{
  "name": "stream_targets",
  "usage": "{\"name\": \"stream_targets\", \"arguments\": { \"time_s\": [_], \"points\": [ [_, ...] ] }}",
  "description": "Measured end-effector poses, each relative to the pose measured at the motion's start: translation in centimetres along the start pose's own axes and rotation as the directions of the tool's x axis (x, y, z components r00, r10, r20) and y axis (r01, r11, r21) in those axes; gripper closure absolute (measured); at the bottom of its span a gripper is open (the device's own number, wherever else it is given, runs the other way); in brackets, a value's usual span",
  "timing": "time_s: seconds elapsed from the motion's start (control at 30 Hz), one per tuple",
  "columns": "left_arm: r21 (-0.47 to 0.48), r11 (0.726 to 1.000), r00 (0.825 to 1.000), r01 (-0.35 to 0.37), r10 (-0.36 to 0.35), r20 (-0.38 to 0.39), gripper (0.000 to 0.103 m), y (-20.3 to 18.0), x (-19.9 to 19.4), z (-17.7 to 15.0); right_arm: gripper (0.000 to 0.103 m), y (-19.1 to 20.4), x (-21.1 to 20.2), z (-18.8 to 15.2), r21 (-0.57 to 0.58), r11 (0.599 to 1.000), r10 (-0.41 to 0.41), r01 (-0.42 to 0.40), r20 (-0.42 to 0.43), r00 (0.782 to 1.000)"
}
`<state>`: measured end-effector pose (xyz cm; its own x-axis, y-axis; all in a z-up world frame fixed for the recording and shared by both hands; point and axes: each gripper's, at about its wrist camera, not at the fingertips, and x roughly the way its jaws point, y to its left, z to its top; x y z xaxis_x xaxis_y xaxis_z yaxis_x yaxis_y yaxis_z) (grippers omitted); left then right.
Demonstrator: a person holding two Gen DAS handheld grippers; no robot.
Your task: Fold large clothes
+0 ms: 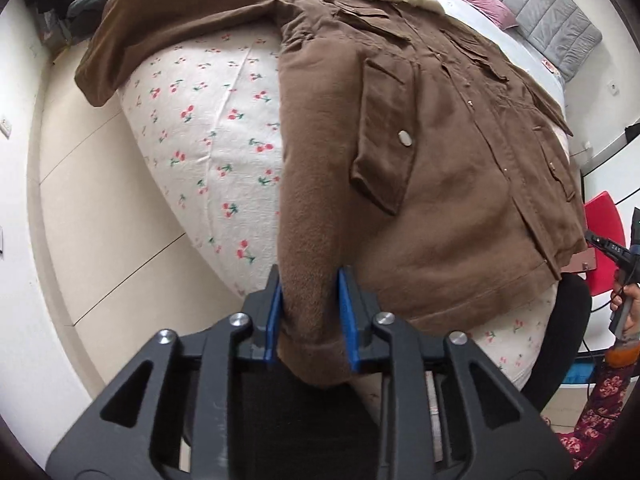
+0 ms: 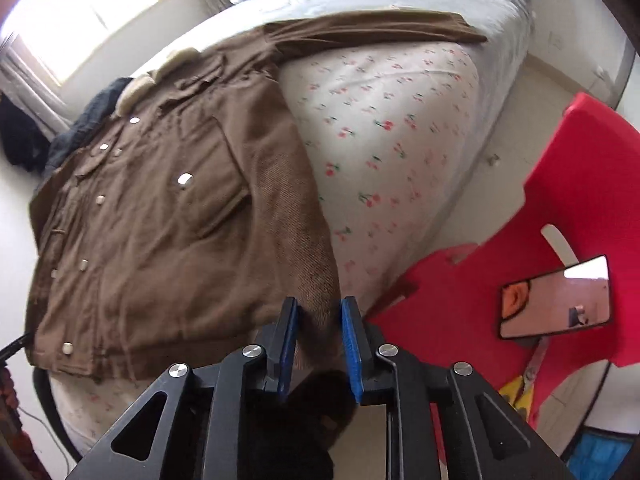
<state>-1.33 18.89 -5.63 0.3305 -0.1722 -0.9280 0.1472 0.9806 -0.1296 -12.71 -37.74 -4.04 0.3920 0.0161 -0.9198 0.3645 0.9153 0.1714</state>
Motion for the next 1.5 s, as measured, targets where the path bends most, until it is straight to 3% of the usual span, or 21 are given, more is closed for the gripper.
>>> {"name": "stream_targets", "arguments": {
  "time_s": [0.07, 0.2, 0.33, 0.6, 0.8, 0.97, 1.1, 1.23, 1.27, 1.3, 1.33, 1.4, 1.5],
  "points": [
    [0.01, 0.998, 0.998, -0.057, 0.056, 0.038, 0.038, 0.3, -1.6, 0.0, 0.075, -0.8, -1.3, -0.2, -0.016, 0.999, -0.046, 0.047, 0.01, 0.999],
    [0.044, 0.988, 0.971, -0.15, 0.139, 0.193, 0.023, -0.4, -5.9, 2.3, 0.038, 0.4, -6.7, 1.2, -0.047, 0.992, -0.107, 0.115, 0.146, 0.983],
    [0.108, 0.982, 0.938, -0.157, 0.114, 0.327, 0.015, -3.3, -8.8, 6.1, 0.025, 4.1, -10.1, 4.3, -0.119, 0.989, -0.052, 0.087, 0.271, 0.961],
    [0.257, 0.966, 0.953, -0.016, -0.064, 0.297, 0.012, -12.4, -8.3, 15.5, 0.024, 13.5, -7.9, 13.6, -0.195, 0.98, 0.02, 0.038, 0.286, 0.958],
    [0.272, 0.962, 0.954, -0.016, -0.067, 0.291, 0.011, -17.6, -3.0, 23.2, 0.024, 19.4, -2.3, 20.3, -0.21, 0.977, 0.032, 0.028, 0.276, 0.961],
    [0.2, 0.979, 0.945, -0.047, -0.022, 0.328, 0.011, -17.2, 5.0, 28.5, 0.023, 22.6, 4.1, 24.3, -0.254, 0.966, 0.043, 0.035, 0.292, 0.956],
    [0.113, 0.993, 0.947, -0.041, 0.002, 0.32, 0.011, -13.3, 11.6, 29.6, 0.023, 21.7, 10.2, 25.9, -0.246, 0.967, 0.018, 0.059, 0.299, 0.954],
    [0.048, 0.997, 0.966, -0.06, 0.046, 0.256, 0.011, -8.4, 17.6, 27.5, 0.022, 17.0, 16.5, 26.0, -0.183, 0.978, -0.047, 0.096, 0.254, 0.966],
    [0.03, 0.999, 0.968, 0.013, -0.02, 0.251, 0.011, -7.3, 18.0, 27.0, 0.021, 15.5, 18.1, 25.6, -0.167, 0.984, -0.021, 0.061, 0.231, 0.973],
    [0.004, 0.997, 0.958, 0.078, -0.077, 0.275, 0.011, -6.4, 17.4, 26.7, 0.021, 14.1, 18.8, 25.2, -0.146, 0.989, 0.055, -0.021, 0.229, 0.972],
    [-0.015, 0.994, 0.954, 0.112, -0.103, 0.283, 0.011, -5.9, 16.9, 26.6, 0.021, 13.1, 18.5, 25.0, -0.118, 0.99, 0.111, -0.084, 0.251, 0.962],
    [0.005, 0.992, 0.958, 0.122, -0.119, 0.26, 0.011, -5.8, 16.7, 26.1, 0.021, 11.7, 17.4, 24.6, -0.077, 0.988, 0.15, -0.134, 0.288, 0.946],
    [0.076, 0.995, 0.972, 0.064, -0.079, 0.219, 0.011, -7.1, 16.6, 25.5, 0.021, 10.6, 16.8, 23.8, -0.06, 0.986, 0.166, -0.156, 0.292, 0.942]
  ]
}}
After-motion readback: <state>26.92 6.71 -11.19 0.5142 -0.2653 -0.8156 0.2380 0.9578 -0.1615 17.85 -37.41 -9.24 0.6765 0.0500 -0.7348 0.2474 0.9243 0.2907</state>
